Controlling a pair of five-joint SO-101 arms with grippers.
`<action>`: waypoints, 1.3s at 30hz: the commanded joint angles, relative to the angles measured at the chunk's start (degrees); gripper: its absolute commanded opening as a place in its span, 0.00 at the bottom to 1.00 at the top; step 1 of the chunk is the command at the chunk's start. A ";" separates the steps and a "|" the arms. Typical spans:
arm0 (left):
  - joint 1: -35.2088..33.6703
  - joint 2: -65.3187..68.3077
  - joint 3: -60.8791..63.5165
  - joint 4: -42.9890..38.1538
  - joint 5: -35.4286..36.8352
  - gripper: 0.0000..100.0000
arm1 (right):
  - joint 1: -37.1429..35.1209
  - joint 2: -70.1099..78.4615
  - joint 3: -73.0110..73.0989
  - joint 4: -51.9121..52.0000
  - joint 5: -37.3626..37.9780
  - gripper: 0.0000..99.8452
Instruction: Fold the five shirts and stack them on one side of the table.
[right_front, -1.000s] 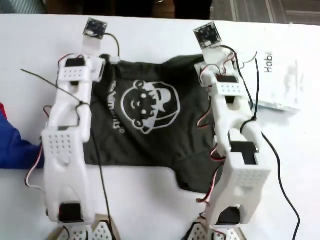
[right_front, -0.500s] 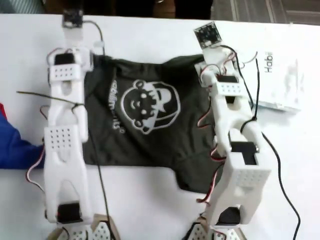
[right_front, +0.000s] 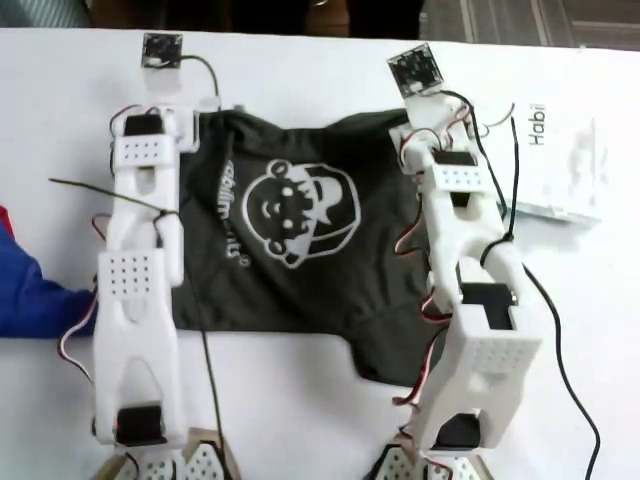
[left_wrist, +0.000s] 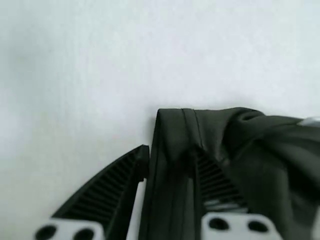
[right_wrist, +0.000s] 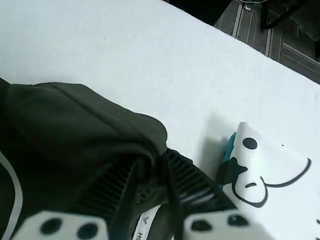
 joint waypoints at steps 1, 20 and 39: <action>0.62 -2.55 -7.60 5.54 0.88 0.15 | -0.57 -0.48 -2.73 0.31 -0.44 0.02; 2.55 5.98 -11.21 1.58 0.53 0.18 | -0.57 -0.48 -2.73 0.31 -0.44 0.02; 2.64 -0.62 -24.04 25.93 -1.76 0.03 | -0.57 -6.37 -3.34 10.59 -0.44 0.02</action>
